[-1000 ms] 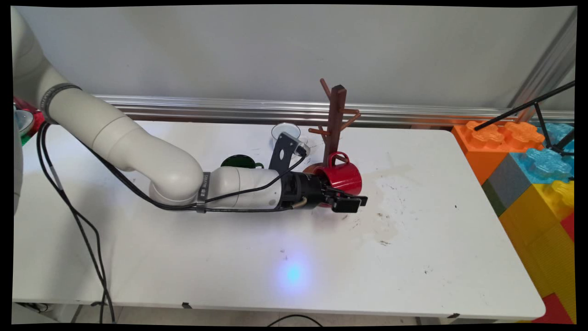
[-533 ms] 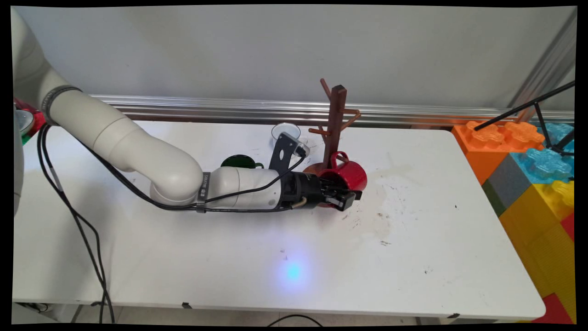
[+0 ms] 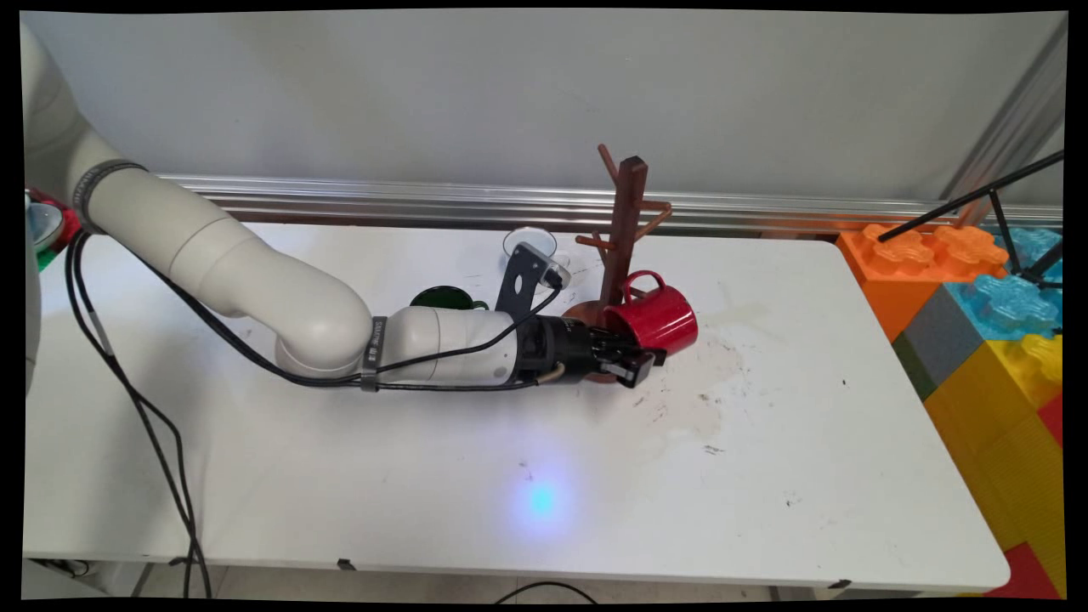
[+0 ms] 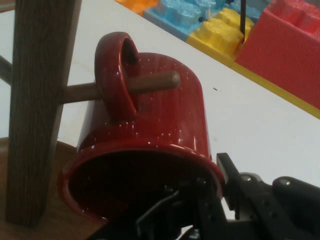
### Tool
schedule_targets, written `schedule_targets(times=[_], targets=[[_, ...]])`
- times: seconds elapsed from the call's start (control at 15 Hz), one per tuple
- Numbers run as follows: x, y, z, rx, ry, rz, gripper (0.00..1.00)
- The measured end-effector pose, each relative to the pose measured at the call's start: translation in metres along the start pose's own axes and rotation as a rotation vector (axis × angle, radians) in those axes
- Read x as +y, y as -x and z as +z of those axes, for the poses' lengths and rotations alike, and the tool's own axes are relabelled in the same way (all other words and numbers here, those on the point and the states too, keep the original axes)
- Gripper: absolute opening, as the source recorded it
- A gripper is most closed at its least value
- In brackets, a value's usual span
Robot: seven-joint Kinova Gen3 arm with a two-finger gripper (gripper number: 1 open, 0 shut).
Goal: Place the picked object on the table
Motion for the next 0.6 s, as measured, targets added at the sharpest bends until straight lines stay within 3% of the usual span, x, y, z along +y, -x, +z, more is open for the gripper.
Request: schedule_targets(times=[0.6], targets=[[0.0041, -0.0037, -0.0089, 0.007, 0.012, 0.006, 0.0]])
